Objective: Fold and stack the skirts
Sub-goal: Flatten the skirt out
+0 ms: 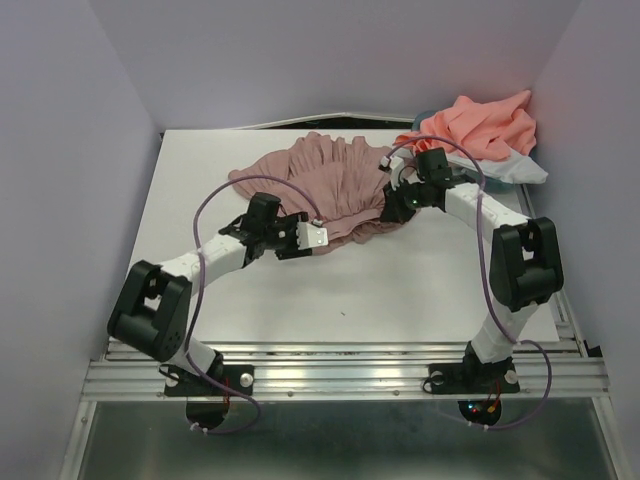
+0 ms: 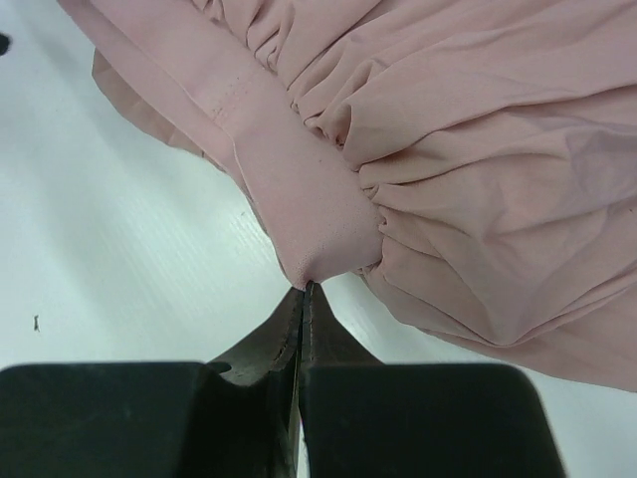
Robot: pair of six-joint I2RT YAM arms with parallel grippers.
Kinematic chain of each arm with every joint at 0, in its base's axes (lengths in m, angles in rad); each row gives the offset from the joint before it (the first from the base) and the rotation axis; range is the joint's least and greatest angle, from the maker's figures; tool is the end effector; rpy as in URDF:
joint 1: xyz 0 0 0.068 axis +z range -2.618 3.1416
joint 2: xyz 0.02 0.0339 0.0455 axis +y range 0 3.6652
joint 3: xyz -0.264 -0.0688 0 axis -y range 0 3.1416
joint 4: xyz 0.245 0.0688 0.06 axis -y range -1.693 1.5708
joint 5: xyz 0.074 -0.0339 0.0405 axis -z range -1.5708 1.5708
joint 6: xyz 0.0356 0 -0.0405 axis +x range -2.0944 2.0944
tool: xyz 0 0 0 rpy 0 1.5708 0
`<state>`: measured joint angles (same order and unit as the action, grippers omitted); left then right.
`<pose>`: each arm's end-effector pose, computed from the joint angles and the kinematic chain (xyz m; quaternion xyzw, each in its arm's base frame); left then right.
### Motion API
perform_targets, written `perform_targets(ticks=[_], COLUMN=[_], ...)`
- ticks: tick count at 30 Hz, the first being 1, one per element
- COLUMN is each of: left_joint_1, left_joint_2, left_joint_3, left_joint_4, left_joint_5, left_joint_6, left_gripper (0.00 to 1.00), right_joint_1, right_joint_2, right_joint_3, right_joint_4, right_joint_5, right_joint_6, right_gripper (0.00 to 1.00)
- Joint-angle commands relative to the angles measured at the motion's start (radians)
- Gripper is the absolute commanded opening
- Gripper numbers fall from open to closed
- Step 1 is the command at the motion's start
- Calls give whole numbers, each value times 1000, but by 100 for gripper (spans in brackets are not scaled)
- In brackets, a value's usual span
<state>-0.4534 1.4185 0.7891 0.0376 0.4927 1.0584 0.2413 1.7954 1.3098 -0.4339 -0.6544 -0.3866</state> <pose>0.2630 -0.1469 0.2199 0.6705 0.5442 -0.0696 0.4994 0.3691 0.1132 0.2283 -0.3749 0.8216 0.2817 0.3243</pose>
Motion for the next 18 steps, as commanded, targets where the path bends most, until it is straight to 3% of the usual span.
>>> perform_targets(ticks=[1, 6, 10, 11, 13, 14, 18], left_joint_1=[-2, -2, 4, 18, 42, 57, 163], left_joint_2=[124, 230, 270, 276, 295, 301, 367], left_joint_3=[119, 176, 219, 231, 283, 307, 449], left_joint_4=[-34, -31, -24, -22, -22, -21, 7], left_joint_5=[-34, -74, -105, -106, -94, -91, -120], left_joint_6=[46, 97, 92, 75, 49, 32, -69], left_gripper=[62, 58, 31, 18, 9, 0, 0], right_joint_1=[-4, -4, -4, -4, -4, -4, -4], right_joint_2=[-48, -30, -2, 13, 36, 50, 142], right_joint_3=[-1, 14, 52, 66, 129, 156, 354], right_joint_4=[-51, -69, -69, -68, -57, -49, 6], right_joint_5=[-22, -28, -11, -7, 18, 30, 91], right_joint_6=[-64, -75, -69, -58, -38, -9, 54], right_gripper=[1, 1, 1, 1, 1, 1, 1])
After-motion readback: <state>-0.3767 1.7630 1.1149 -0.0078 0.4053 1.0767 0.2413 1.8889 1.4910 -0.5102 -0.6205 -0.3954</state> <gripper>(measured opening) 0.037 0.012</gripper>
